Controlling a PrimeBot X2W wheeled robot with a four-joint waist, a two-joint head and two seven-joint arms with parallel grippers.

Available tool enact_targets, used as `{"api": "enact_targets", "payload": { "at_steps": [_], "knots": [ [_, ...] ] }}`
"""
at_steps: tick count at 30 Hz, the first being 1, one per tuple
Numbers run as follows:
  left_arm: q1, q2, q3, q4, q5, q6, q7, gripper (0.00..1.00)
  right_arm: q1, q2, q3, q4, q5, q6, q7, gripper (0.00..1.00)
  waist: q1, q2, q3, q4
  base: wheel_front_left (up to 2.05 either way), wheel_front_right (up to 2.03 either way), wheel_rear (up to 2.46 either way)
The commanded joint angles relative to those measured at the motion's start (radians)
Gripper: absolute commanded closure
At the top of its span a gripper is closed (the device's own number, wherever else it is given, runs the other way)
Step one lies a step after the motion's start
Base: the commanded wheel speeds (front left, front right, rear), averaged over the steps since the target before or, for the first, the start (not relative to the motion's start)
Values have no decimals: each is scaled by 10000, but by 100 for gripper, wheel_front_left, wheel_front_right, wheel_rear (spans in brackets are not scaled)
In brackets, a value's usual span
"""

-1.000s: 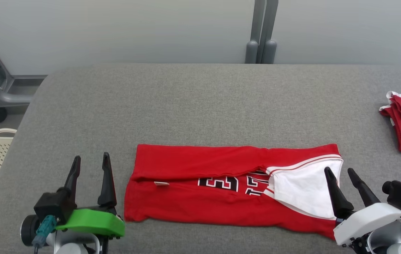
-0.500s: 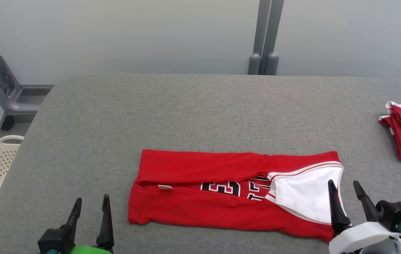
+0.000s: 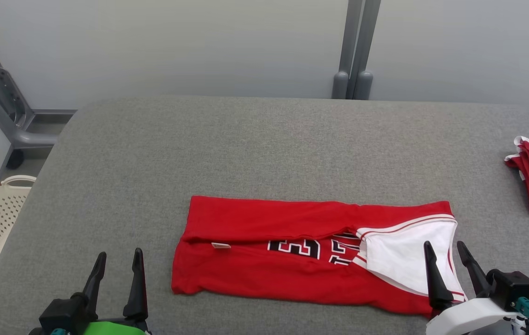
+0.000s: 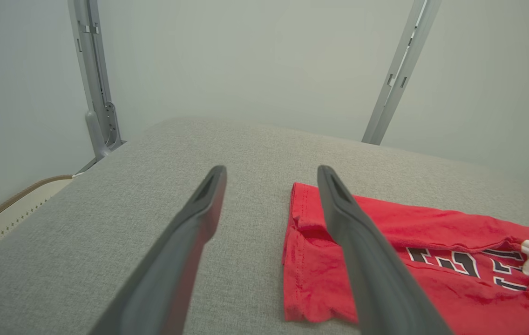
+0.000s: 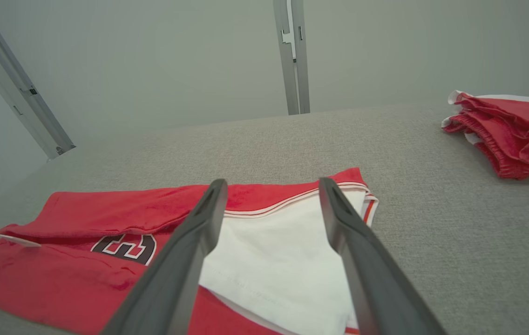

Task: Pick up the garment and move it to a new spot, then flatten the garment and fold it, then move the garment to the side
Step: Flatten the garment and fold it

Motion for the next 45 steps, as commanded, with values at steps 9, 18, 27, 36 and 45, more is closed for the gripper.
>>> {"api": "enact_targets", "payload": {
  "at_steps": [9,18,27,36,45],
  "knots": [
    [109,-211,192,-14,502,-251,-6,0,-306,-17,174,-173,330,-3,-124,0,1,0,106,-128,0,0,0],
    [-2,-346,315,119,679,-358,-8,0,-330,-15,241,-99,353,-3,-96,0,1,0,152,-237,0,0,0],
    [-22,-435,348,245,778,-401,-6,0,-491,-25,-179,-279,665,-3,573,0,1,0,205,-274,0,0,0],
    [-169,-436,376,336,945,-438,-6,0,-1166,-16,-1503,-1148,-723,-1,6158,0,1,0,492,-298,0,0,0],
    [-702,-515,259,328,1119,-499,-8,0,-1975,-19,-2262,-2074,-2122,-3,9222,0,1,0,1306,-36,0,0,0]
  ]
}}
